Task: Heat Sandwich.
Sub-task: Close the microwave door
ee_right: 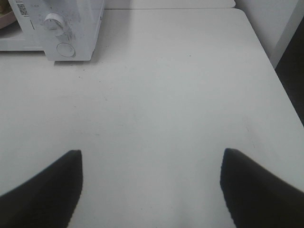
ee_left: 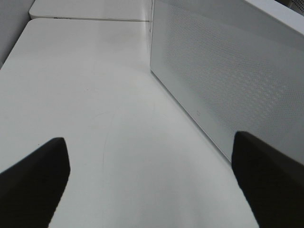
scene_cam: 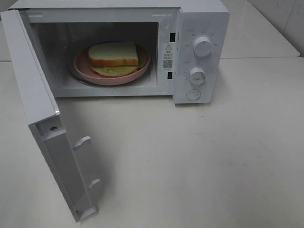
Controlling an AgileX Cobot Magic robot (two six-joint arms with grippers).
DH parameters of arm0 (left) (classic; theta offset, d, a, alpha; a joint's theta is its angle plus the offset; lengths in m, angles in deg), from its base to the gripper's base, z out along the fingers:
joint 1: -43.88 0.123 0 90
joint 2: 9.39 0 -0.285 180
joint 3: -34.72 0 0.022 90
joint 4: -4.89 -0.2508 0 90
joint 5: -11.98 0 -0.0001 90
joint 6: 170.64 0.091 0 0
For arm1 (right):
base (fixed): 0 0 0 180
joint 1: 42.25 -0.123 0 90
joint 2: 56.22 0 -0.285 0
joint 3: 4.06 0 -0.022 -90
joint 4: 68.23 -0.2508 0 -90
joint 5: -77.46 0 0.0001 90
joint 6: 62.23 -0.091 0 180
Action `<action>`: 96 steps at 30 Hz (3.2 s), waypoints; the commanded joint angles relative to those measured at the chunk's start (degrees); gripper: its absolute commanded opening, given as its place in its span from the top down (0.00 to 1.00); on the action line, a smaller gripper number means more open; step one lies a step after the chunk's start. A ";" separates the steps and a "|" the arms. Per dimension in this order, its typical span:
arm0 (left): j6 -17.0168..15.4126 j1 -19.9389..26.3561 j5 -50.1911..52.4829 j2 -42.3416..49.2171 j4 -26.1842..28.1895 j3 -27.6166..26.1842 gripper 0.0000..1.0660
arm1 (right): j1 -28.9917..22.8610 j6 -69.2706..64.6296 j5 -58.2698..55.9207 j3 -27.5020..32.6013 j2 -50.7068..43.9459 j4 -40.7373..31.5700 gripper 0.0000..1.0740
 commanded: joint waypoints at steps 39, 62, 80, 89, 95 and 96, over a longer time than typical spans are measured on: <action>-0.34 -0.06 13.41 -8.77 1.15 -1.95 0.54 | 0.40 0.17 0.57 0.06 -1.55 -0.29 0.29; 4.58 -0.06 57.24 -29.45 0.69 13.92 1.00 | 0.40 0.17 0.57 0.06 -1.55 -0.29 0.29; -3.15 -0.06 90.18 -55.75 -9.80 20.17 1.00 | 0.40 0.17 0.57 0.06 -1.55 -0.29 0.29; -8.37 -3.27 102.22 -67.04 -17.36 20.05 1.00 | 0.40 0.17 0.57 0.06 -1.55 -0.29 0.29; -8.37 -6.93 106.74 -73.17 -18.62 18.45 1.00 | 0.40 0.17 0.57 0.06 -1.55 -0.29 0.29; -8.37 -8.65 107.37 -75.11 -20.23 17.07 1.00 | 0.40 0.17 0.57 0.06 -1.55 -0.29 0.29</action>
